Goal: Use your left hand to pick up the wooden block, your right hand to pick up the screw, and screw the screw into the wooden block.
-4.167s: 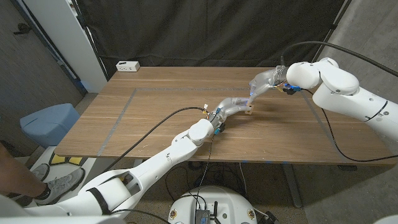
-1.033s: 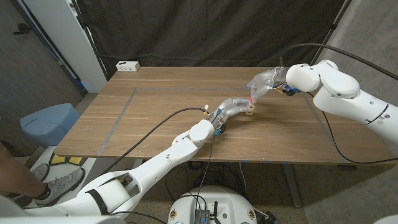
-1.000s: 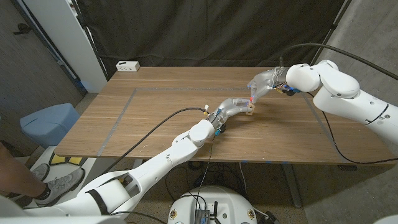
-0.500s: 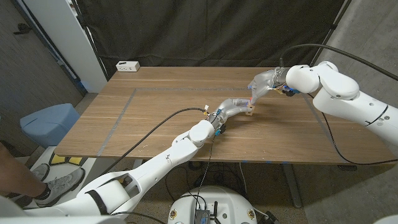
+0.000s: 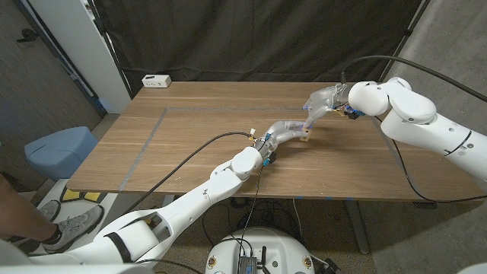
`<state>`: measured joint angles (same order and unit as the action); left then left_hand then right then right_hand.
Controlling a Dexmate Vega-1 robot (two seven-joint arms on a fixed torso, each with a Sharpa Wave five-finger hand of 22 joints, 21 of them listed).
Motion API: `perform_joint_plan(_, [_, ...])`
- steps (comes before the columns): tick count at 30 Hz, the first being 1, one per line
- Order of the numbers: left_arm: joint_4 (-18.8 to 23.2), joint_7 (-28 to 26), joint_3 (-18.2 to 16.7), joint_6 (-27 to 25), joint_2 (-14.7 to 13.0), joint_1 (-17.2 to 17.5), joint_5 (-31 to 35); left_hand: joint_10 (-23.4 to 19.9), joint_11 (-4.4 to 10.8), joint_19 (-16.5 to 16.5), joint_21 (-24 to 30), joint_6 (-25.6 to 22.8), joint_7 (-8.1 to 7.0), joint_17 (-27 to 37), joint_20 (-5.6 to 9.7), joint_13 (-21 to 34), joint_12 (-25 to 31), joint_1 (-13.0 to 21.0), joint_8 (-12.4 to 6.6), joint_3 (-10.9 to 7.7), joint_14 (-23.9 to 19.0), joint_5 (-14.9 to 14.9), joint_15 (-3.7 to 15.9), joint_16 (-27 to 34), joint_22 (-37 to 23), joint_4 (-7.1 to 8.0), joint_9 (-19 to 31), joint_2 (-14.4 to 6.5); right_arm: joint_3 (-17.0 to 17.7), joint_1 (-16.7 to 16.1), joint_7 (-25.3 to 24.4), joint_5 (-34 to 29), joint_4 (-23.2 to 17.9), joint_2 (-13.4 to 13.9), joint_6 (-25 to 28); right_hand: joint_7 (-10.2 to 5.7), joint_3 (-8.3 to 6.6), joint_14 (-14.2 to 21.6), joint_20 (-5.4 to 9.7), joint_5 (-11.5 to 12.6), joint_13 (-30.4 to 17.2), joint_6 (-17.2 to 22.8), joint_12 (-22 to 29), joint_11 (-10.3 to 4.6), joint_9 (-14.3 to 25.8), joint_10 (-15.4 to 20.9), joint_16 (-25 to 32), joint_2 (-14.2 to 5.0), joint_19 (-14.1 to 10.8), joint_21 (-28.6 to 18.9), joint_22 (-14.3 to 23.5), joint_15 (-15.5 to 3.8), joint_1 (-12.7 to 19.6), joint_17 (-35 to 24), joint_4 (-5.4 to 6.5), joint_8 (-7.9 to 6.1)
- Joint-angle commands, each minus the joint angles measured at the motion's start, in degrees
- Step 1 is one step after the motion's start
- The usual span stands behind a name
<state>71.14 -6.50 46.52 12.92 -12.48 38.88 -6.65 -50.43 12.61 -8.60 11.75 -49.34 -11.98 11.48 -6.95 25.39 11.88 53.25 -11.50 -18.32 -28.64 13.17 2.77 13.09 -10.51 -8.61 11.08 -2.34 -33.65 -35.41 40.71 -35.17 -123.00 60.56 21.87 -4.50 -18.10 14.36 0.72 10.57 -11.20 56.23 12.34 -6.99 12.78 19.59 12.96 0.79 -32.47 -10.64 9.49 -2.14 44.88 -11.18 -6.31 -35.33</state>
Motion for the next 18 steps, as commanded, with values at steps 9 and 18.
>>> perform_joint_plan(9, [-0.83,0.14,0.0,0.02,0.33,-0.52,-0.23,-0.6,-0.2,-0.36,0.49,-2.03,1.58,0.03,-0.05,0.18,0.29,-2.18,-0.61,-0.74,-0.51,0.31,3.8,-0.25,-0.26,0.13,0.15,-2.35,-0.83,0.26,-0.94,-1.05,1.21,-1.14,-0.12,0.45,0.97,1.21,0.08,0.39,0.01,4.23,0.21,-0.67,-0.41,1.97,0.38,-1.07,-1.21,-0.44,0.1,-3.37,-2.85,-0.19,0.99,-1.34])
perform_joint_plan(18, [-1.7,0.52,0.04,0.03,0.67,-0.93,-0.55,-0.58,-0.21,-0.36,0.49,-2.12,1.46,0.04,-0.08,0.17,0.28,-2.26,-0.65,-0.81,-0.48,0.32,3.79,-0.27,-0.26,0.14,0.15,-2.37,-0.73,-0.32,-2.46,-1.31,1.72,-1.42,0.02,0.8,1.49,2.47,0.61,0.55,0.08,9.62,0.22,-0.97,-1.26,3.75,0.54,-1.51,-2.15,-0.52,0.11,-3.4,-3.77,-0.02,0.94,-2.52])
